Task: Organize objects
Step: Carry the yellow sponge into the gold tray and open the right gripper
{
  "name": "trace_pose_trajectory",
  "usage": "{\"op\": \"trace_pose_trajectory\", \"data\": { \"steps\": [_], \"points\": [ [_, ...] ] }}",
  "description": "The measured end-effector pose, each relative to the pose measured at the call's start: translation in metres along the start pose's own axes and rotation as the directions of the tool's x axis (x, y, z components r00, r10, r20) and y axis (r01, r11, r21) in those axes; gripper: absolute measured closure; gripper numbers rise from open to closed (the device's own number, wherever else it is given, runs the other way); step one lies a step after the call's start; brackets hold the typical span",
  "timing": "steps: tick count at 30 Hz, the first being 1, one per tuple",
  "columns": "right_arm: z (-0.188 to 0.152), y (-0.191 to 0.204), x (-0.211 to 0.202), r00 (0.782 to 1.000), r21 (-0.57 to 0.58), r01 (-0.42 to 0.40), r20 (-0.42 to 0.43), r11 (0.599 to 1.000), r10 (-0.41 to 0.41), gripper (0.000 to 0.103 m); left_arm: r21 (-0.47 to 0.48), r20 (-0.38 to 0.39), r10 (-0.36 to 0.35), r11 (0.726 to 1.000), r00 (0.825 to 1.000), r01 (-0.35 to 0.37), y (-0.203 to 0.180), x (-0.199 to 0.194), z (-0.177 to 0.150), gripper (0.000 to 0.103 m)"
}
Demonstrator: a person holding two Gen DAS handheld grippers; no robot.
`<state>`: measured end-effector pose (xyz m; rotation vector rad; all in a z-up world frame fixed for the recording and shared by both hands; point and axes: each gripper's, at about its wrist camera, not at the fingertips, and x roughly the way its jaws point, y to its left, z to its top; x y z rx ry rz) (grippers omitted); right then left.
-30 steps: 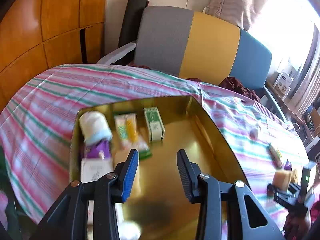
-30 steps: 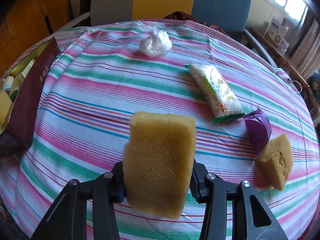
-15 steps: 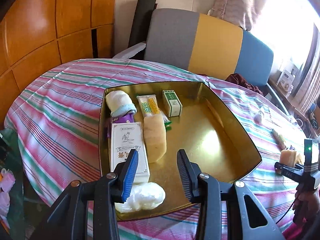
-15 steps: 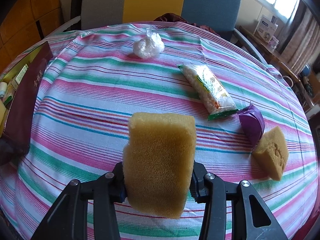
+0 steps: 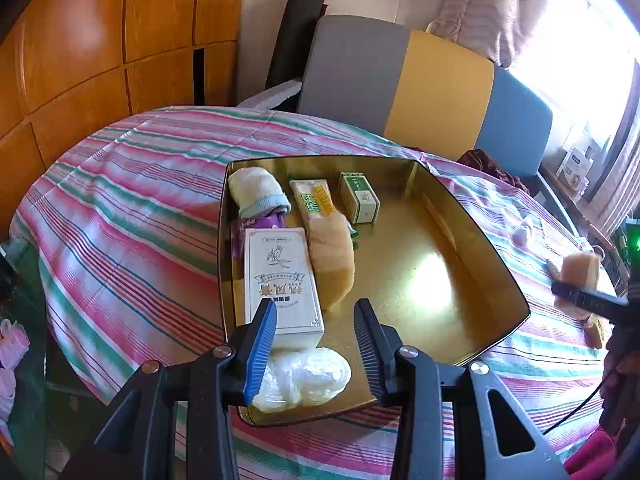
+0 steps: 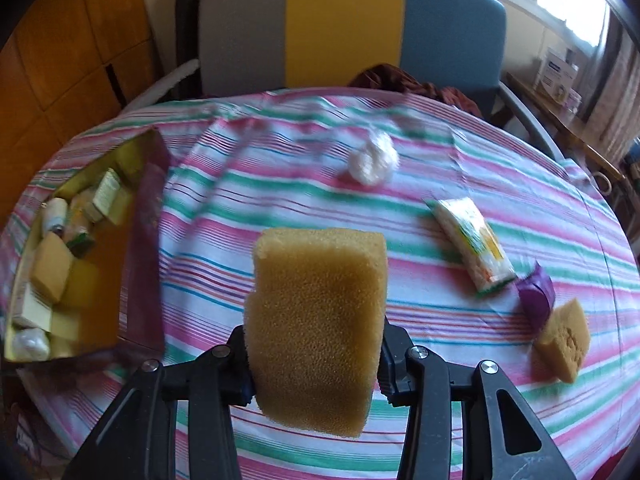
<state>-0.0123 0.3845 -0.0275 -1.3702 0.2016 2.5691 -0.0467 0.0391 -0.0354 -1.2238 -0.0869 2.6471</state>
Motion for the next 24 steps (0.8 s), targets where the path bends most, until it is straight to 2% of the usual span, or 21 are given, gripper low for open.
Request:
{"op": "trace_pose_trajectory", "data": {
  "steps": [5, 12, 17, 24],
  "points": [
    [0.020, 0.041, -0.008, 0.997, -0.072, -0.072, 0.026, 0.995, 0.074, 0.057, -0.011, -0.004, 0.002, 1.000, 1.000, -0.002, 0.005, 0.002, -0.001, 0.063],
    [0.050, 0.106, -0.001, 0.988, -0.186, -0.150, 0.012, 0.971, 0.155, 0.057, -0.042, -0.015, 0.003, 0.999, 1.000, -0.004, 0.019, 0.005, -0.002, 0.063],
    [0.073, 0.147, 0.020, 0.984, -0.239, -0.177, -0.018, 0.955, 0.178, 0.057, -0.063, -0.010, 0.002, 0.998, 1.000, -0.002, 0.031, 0.004, -0.001, 0.063],
    [0.103, 0.203, 0.068, 0.986, -0.335, -0.167, -0.079, 0.927, 0.149, 0.056, -0.087, 0.001, -0.010, 0.996, 1.000, 0.010, 0.042, 0.006, 0.003, 0.063]
  ]
}}
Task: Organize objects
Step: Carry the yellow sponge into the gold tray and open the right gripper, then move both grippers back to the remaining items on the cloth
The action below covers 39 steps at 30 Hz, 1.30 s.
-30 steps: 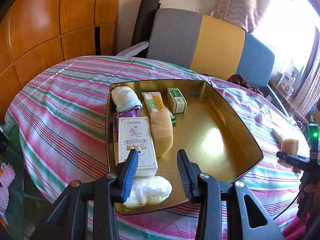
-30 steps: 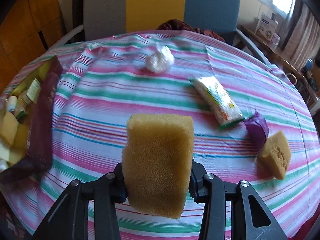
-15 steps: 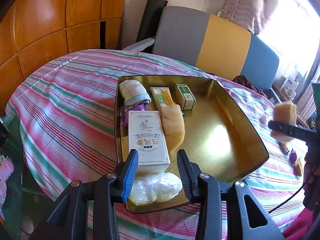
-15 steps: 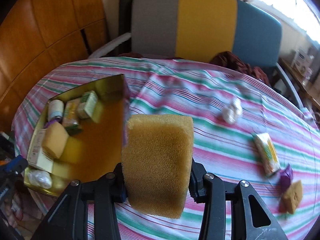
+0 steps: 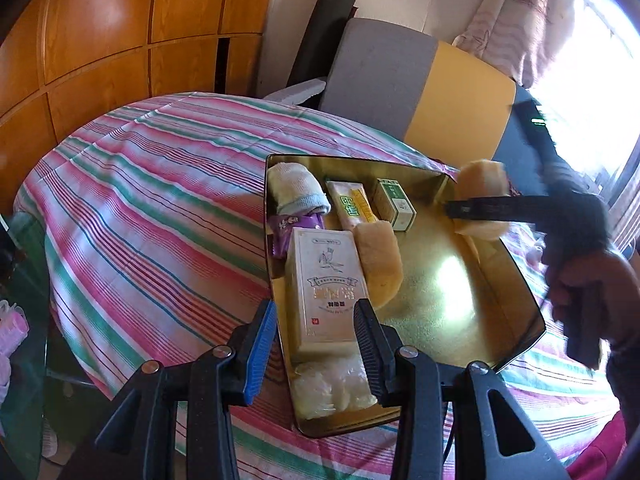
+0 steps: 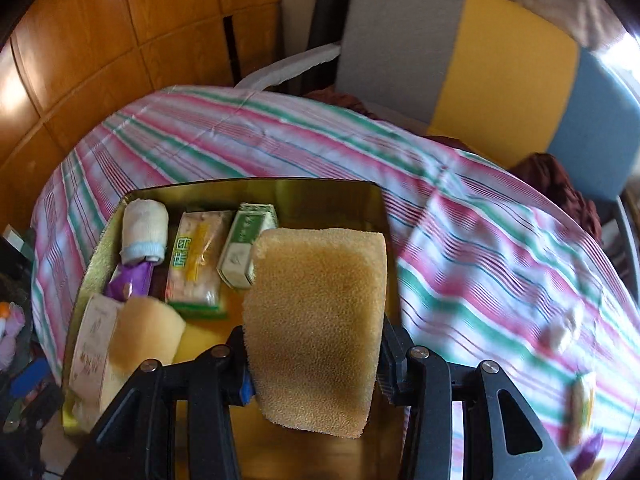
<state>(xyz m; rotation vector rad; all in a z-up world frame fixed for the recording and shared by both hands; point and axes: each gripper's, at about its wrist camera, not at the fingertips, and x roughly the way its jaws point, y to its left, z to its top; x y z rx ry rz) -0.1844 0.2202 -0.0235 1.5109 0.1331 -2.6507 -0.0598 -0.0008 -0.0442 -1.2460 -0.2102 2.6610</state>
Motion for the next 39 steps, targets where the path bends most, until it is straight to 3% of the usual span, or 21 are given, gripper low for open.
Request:
{"op": "trace_pose_trajectory", "data": {
  "steps": [3, 7, 11, 21, 39],
  "points": [
    [0.016, 0.006, 0.026, 0.999, -0.014, 0.026, -0.022, 1.000, -0.026, 0.054, -0.010, -0.006, -0.003, 1.000, 1.000, 0.003, 0.003, 0.003, 0.001, 0.063],
    [0.032, 0.004, 0.062, 0.997, -0.012, 0.016, -0.074, 1.000, -0.017, 0.043, -0.020, -0.022, -0.001, 1.000, 1.000, 0.001, 0.006, 0.008, 0.000, 0.063],
    [0.034, 0.000, 0.067, 0.999, 0.021, -0.010, -0.053, 1.000, 0.011, 0.036, -0.029, -0.025, 0.010, 1.000, 1.000, -0.010, 0.010, 0.011, 0.000, 0.063],
    [0.023, -0.008, 0.035, 0.999, 0.066, -0.044, 0.012, 0.997, 0.044, 0.023, -0.022, 0.001, 0.032, 0.999, 0.999, -0.032, 0.008, 0.001, 0.001, 0.063],
    [-0.042, -0.017, -0.045, 0.990, 0.116, -0.076, 0.128, 0.990, 0.061, 0.022, 0.054, 0.056, 0.014, 0.998, 0.998, -0.017, -0.016, -0.032, -0.004, 0.063]
  ]
}}
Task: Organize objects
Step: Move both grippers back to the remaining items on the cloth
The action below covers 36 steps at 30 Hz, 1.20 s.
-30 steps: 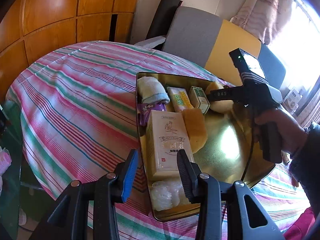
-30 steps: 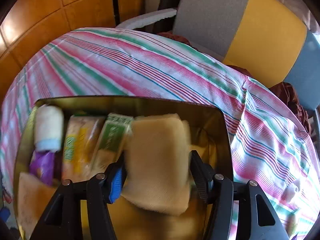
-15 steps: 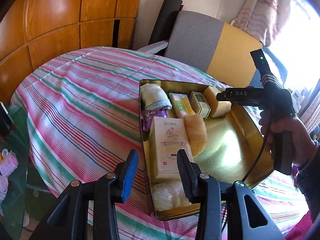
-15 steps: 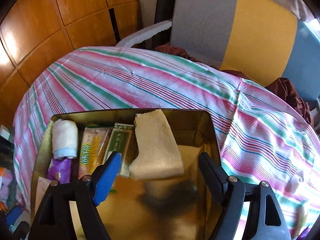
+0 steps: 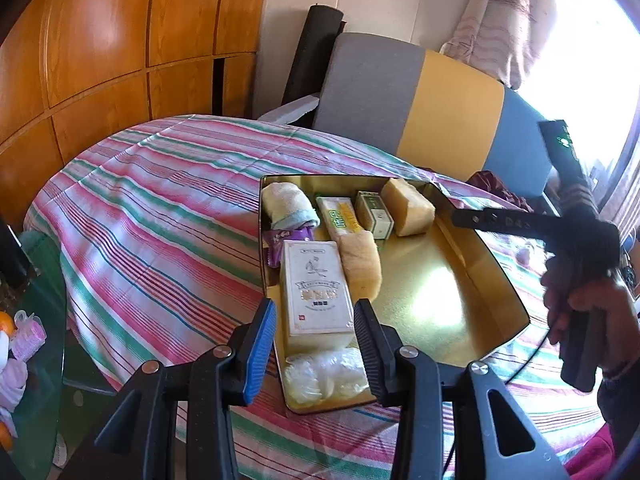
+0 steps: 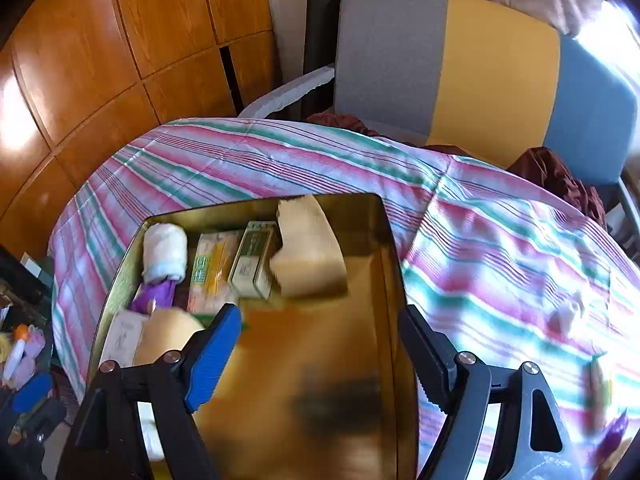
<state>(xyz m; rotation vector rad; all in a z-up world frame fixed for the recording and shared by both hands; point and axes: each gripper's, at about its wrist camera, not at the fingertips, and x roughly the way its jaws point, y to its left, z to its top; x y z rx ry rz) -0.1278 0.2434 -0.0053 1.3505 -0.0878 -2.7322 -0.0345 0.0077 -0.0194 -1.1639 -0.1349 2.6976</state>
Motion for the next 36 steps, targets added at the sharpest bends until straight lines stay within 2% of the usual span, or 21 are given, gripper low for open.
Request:
{"op": "trace_pose_trajectory", "data": {
  "steps": [5, 10, 17, 22, 25, 28, 31, 33, 36],
  "points": [
    [-0.028, -0.019, -0.026, 1.000, 0.030, -0.001, 0.017, 1.000, 0.001, 0.021, 0.028, 0.003, -0.013, 1.000, 1.000, 0.012, -0.012, -0.004, -0.003, 0.063],
    [-0.057, -0.056, -0.050, 0.999, 0.091, 0.033, 0.018, 0.995, -0.034, 0.020, 0.073, -0.003, -0.036, 0.997, 0.999, 0.036, -0.030, -0.005, -0.007, 0.063],
    [-0.098, -0.130, -0.082, 0.989, 0.210, 0.149, -0.009, 0.966, -0.151, 0.020, 0.151, -0.029, -0.081, 0.985, 0.996, 0.085, -0.063, -0.001, -0.012, 0.063],
    [-0.125, -0.194, -0.105, 0.968, 0.322, 0.245, -0.036, 0.914, -0.247, 0.020, 0.210, -0.044, -0.113, 0.970, 0.993, 0.120, -0.090, 0.001, -0.012, 0.063],
    [-0.139, -0.234, -0.119, 0.951, 0.412, 0.296, -0.039, 0.862, -0.308, 0.020, 0.246, -0.058, -0.142, 0.957, 0.988, 0.152, -0.111, 0.005, -0.008, 0.063],
    [-0.157, -0.271, -0.132, 0.925, 0.512, 0.347, -0.046, 0.786, -0.378, 0.020, 0.280, -0.069, -0.164, 0.943, 0.984, 0.177, -0.134, 0.007, -0.003, 0.063],
    [-0.176, -0.306, -0.146, 0.903, 0.643, 0.357, -0.052, 0.678, -0.426, 0.020, 0.305, -0.089, -0.199, 0.927, 0.976, 0.217, -0.160, 0.012, 0.006, 0.063],
    [-0.186, -0.323, -0.159, 0.878, 0.716, 0.369, -0.059, 0.592, -0.475, 0.020, 0.317, -0.111, -0.229, 0.914, 0.967, 0.252, -0.181, 0.017, 0.012, 0.063],
    [-0.201, -0.342, -0.182, 0.857, 0.812, 0.319, -0.027, 0.489, -0.514, 0.020, 0.327, -0.149, -0.268, 0.895, 0.952, 0.303, -0.210, 0.029, 0.021, 0.063]
  ]
}}
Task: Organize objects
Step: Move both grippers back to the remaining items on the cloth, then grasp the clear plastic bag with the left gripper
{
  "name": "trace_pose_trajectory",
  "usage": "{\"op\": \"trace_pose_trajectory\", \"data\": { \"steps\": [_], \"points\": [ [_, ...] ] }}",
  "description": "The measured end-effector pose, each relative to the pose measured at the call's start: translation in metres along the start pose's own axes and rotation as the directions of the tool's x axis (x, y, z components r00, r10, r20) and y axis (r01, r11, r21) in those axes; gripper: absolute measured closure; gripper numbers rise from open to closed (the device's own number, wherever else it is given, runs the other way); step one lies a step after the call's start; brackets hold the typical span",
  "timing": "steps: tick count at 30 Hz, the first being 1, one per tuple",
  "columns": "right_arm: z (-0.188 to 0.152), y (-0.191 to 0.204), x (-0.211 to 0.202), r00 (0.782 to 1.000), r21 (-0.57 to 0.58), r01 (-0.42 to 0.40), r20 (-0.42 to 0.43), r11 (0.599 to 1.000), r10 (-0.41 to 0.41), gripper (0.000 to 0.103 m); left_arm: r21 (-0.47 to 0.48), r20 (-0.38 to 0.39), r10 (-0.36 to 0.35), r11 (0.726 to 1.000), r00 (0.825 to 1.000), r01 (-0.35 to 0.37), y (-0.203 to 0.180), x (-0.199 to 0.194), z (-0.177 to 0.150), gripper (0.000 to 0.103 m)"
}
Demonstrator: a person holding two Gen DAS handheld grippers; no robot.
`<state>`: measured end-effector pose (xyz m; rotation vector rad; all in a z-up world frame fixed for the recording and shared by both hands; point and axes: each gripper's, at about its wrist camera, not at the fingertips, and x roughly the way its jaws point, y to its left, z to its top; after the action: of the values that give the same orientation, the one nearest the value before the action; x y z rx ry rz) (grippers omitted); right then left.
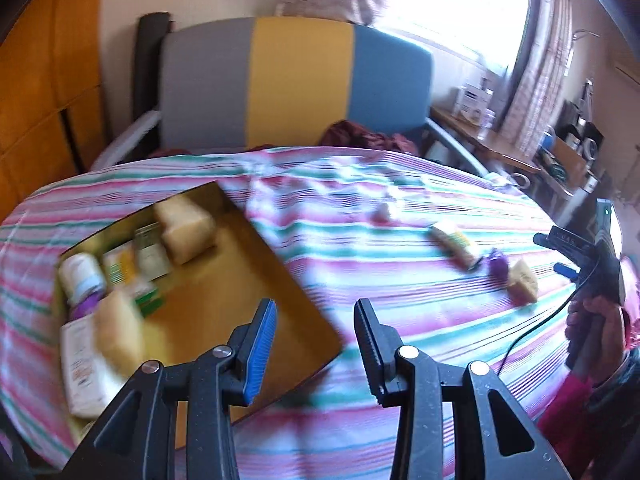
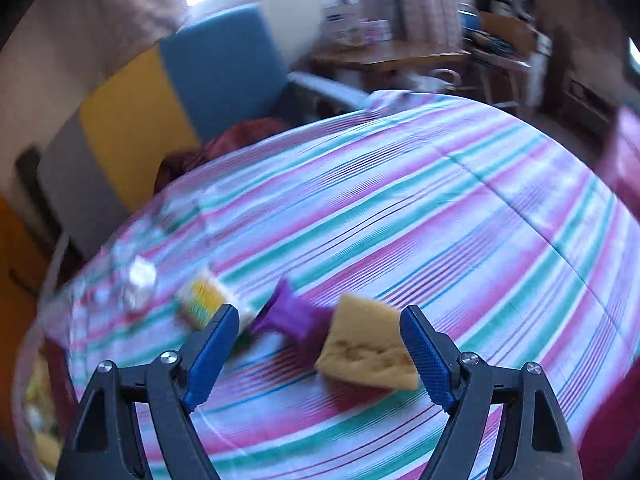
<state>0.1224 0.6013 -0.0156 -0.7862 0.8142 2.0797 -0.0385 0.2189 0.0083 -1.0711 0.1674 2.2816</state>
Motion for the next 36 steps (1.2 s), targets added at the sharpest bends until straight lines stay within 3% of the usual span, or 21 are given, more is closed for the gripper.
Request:
{"op": "trace_pose_trajectory", "data": {
  "steps": [4, 8, 14, 20, 27, 36],
  "points": [
    [0.007, -0.026, -0.002, 1.000, 0.131, 0.011, 0.008, 0.991, -0.012, 0.019, 0.026, -0.049, -0.023, 0.999, 0.999, 0.024, -0.027, 0.036, 0.024, 0.058],
    [0.007, -0.031, 0.002, 0.999, 0.177, -0.019, -0.025, 0.984, 0.024, 0.019, 0.039, -0.101, -0.045, 0.998, 0.994, 0.049, -0.047, 0.073, 0.044, 0.044],
    [0.003, -0.029, 0.001, 0.996, 0.193, -0.073, -0.042, 0.979, 0.082, 0.019, 0.013, -0.167, -0.079, 0.997, 0.983, 0.082, -0.063, 0.126, 0.073, 0.043],
    [-0.006, -0.016, 0.012, 0.985, 0.157, -0.115, -0.107, 0.981, 0.133, 0.019, 0.015, -0.174, -0.086, 0.996, 0.981, 0.089, -0.071, 0.169, 0.100, 0.043],
    [-0.013, 0.001, 0.017, 0.971, 0.096, -0.161, -0.161, 0.982, 0.175, 0.018, 0.085, -0.198, -0.069, 0.993, 0.978, 0.088, -0.088, 0.217, 0.118, 0.043],
    [-0.015, -0.001, 0.019, 0.959, 0.114, -0.192, -0.191, 0.975, 0.211, 0.018, 0.166, -0.223, -0.011, 0.985, 0.975, 0.049, -0.122, 0.274, 0.128, 0.043]
  ]
}}
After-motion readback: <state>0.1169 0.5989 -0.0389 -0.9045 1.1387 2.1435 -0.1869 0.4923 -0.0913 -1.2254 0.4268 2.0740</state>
